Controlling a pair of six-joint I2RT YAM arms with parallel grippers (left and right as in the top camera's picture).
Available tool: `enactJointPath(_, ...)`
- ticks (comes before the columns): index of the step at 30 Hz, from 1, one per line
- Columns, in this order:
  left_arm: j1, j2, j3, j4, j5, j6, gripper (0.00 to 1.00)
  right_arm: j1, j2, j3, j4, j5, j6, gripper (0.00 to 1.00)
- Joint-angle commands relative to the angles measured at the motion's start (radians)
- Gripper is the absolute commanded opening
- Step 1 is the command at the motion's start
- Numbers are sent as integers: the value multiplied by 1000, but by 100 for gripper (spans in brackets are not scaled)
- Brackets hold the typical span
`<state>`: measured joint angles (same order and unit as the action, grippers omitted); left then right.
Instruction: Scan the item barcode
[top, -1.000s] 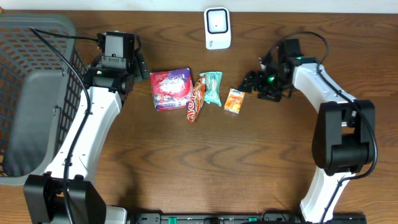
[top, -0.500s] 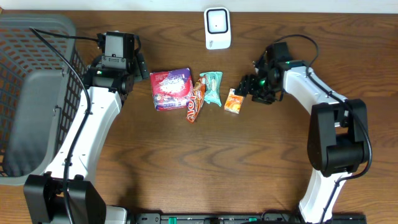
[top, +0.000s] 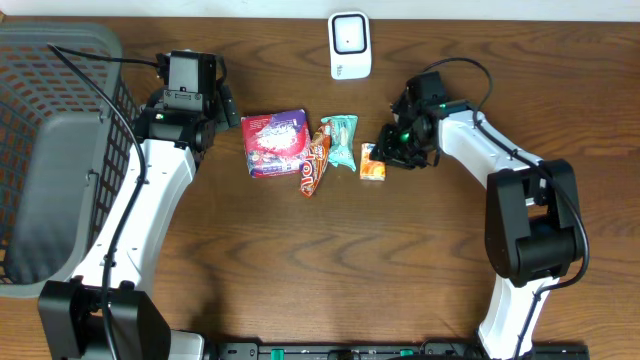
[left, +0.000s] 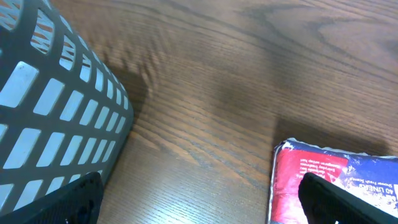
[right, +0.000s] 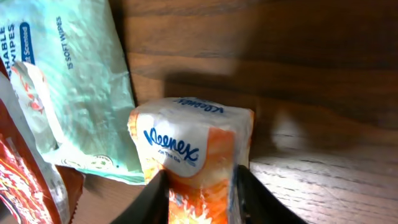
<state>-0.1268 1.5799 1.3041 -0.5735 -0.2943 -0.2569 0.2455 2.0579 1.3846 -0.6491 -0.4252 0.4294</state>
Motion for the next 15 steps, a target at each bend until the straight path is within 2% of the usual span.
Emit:
enactJointPath(1,2,2,5,-2,-13,13,99,15,5,-16,8,7,4,21)
enactJointPath(3,2,2,5,-2,-13,13,99,17,6,-21,10,8,4,5)
enactJointPath(4,2,2,5,-2,-13,13,99,16,6,-23,10,8,4,1)
enactJointPath(8,2,2,5,-2,-13,13,99,16,6,-24,13,-56,-39,1)
enactJointPath(15,2,2,5,-2,-13,13,99,-19,6,-24,38,-410,-263,1)
